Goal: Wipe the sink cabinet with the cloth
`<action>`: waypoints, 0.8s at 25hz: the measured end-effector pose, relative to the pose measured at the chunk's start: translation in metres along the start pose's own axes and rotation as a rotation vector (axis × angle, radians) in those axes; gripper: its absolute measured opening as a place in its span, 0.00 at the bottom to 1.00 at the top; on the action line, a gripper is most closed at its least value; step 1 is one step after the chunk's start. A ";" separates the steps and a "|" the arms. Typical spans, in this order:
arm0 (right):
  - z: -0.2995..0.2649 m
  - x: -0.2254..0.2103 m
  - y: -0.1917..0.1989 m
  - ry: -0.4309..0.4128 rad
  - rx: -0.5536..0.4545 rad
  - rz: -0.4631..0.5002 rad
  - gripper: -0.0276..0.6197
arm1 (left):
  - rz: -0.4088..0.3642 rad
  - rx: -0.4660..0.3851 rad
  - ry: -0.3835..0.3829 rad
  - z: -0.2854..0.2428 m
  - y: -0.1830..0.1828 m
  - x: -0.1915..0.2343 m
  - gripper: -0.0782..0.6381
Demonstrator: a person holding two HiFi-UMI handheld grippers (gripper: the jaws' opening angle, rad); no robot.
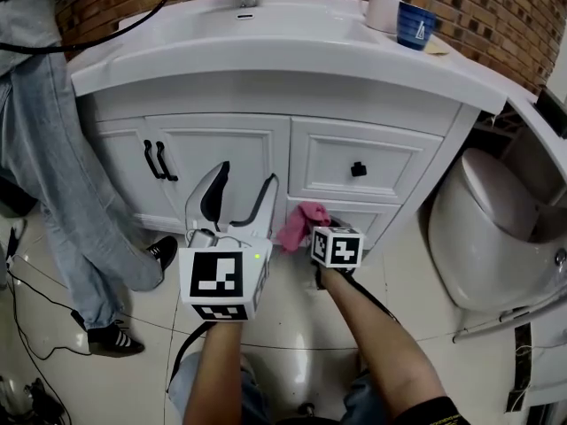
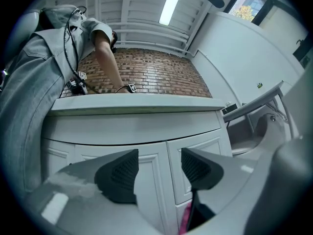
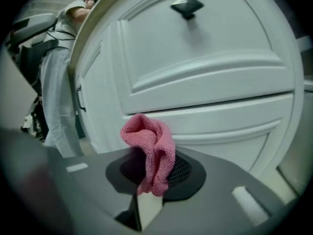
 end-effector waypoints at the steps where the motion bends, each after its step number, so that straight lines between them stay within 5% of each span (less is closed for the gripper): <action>1: 0.007 -0.021 0.000 0.040 0.008 -0.009 0.16 | 0.009 -0.003 -0.003 0.000 -0.001 0.002 0.50; 7: 0.045 -0.092 -0.002 0.061 -0.008 0.019 0.17 | 0.029 -0.015 0.001 -0.002 -0.003 0.003 0.50; 13: 0.096 -0.176 0.008 0.366 -0.014 -0.125 0.16 | 0.028 -0.012 -0.008 0.003 -0.001 0.012 0.50; 16: 0.129 -0.224 0.016 0.517 -0.055 -0.308 0.16 | 0.045 -0.021 -0.006 0.005 -0.002 0.011 0.50; 18: 0.131 -0.236 0.025 0.432 -0.067 -0.405 0.16 | 0.027 -0.024 0.003 0.004 -0.002 0.010 0.50; 20: 0.111 -0.220 0.038 0.236 -0.017 -0.400 0.16 | 0.016 -0.021 0.004 0.003 -0.002 0.011 0.50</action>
Point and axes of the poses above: the fingertips, and each gripper's own axes: z backward along the fingers, x to its left, y out of its underside, the point moved 6 cm from there along z, backward along the fingers, and after that the axes turned 4 degrees about x, right-handed, at the moved point
